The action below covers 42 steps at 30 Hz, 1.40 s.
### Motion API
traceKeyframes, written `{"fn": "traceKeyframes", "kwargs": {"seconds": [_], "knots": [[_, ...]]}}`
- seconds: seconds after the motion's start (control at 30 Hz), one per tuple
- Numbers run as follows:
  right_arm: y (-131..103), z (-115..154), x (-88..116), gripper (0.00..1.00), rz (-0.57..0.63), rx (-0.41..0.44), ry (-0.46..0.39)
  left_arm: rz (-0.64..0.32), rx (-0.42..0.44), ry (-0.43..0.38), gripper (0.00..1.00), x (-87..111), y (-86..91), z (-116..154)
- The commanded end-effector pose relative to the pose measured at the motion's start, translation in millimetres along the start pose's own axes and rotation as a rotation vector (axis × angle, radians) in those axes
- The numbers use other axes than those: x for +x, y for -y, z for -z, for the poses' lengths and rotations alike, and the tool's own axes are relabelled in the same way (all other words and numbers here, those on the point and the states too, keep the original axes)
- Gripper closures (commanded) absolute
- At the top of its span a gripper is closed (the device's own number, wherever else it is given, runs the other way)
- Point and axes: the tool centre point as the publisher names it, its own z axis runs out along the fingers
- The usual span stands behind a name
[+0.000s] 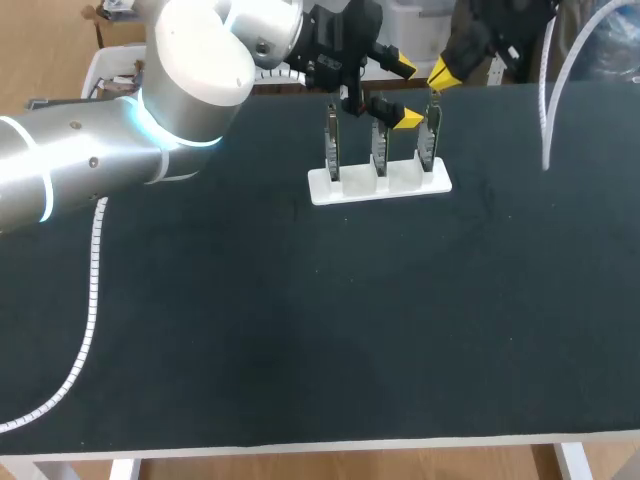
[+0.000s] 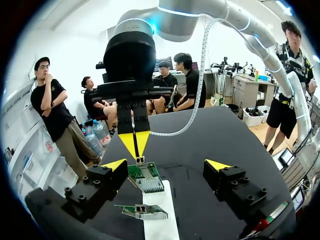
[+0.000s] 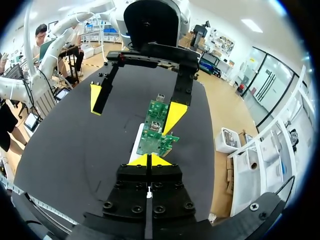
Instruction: Pick up the optical module with the left hand, and insert it into the network port with the right hand.
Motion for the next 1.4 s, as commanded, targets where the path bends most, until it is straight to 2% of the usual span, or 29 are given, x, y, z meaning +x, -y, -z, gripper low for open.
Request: {"fn": "traceKeyframes", "kwargs": {"seconds": [0.03, 1.4], "knots": [[2, -2, 2, 1.0, -0.001, -0.007, 0.002, 0.001, 0.0, -0.004, 0.0, -1.0, -0.1, 0], [1, -20, 18, 1.0, -0.045, -0.041, 0.022, 0.001, 0.0, -0.004, 0.0, -1.0, -0.1, 0]]}}
